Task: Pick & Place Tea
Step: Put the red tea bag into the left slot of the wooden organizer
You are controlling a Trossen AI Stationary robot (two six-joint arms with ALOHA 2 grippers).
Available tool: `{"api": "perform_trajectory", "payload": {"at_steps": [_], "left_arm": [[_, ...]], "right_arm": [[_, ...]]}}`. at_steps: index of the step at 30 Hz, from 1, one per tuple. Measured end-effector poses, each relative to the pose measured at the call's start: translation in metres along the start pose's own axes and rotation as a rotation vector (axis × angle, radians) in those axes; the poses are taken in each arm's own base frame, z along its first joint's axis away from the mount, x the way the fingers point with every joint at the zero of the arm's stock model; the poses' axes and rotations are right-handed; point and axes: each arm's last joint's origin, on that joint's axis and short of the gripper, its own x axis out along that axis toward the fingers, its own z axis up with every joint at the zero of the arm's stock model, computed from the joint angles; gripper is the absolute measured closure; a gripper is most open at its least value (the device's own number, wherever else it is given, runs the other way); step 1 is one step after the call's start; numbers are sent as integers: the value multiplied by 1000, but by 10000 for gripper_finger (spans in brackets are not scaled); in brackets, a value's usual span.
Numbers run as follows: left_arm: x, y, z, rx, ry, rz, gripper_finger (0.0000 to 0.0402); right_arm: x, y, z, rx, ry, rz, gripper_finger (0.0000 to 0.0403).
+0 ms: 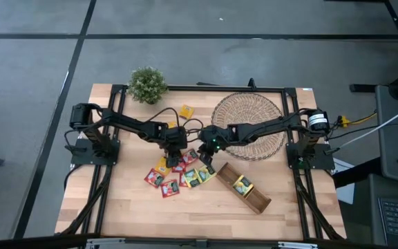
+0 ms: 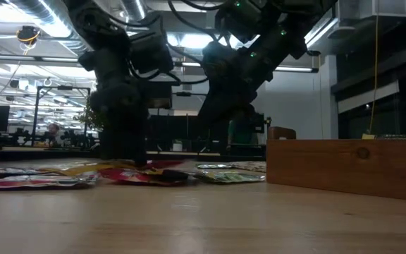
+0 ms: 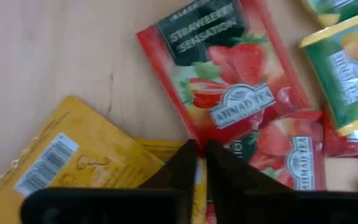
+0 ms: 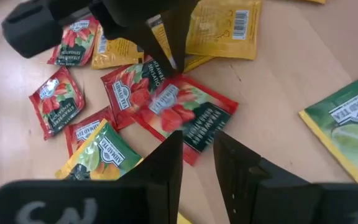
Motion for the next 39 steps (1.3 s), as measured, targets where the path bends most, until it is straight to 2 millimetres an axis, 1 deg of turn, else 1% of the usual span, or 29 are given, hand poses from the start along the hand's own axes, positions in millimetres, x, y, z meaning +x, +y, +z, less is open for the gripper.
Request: {"api": "perform_trajectory", "payload": {"at_steps": [5,9,15,18,23,27,31,35,39], "left_arm": [[11,2,-1,36,13,-1,380],[11,2,-1,37,13,0,384],[11,3,-1,21,7,6,387],[12,3,0,22,-10,7,387],[12,3,2,-19,-30,9,390],[12,2,3,-52,-37,13,394],[12,2,7,-83,-83,10,394],[12,2,10,-97,-117,9,396],[12,2,11,-103,-125,13,397]], "right_arm": [[0,1,-1,32,23,32,311],[0,1,-3,27,68,67,311],[-2,-6,-7,51,160,108,309],[-2,-8,-7,62,170,105,297],[-2,-10,-7,104,174,97,263],[-3,-18,-3,155,171,78,244],[-4,-31,2,184,169,87,233],[-6,-42,7,204,185,136,234],[-7,-48,8,225,208,160,237]]}}
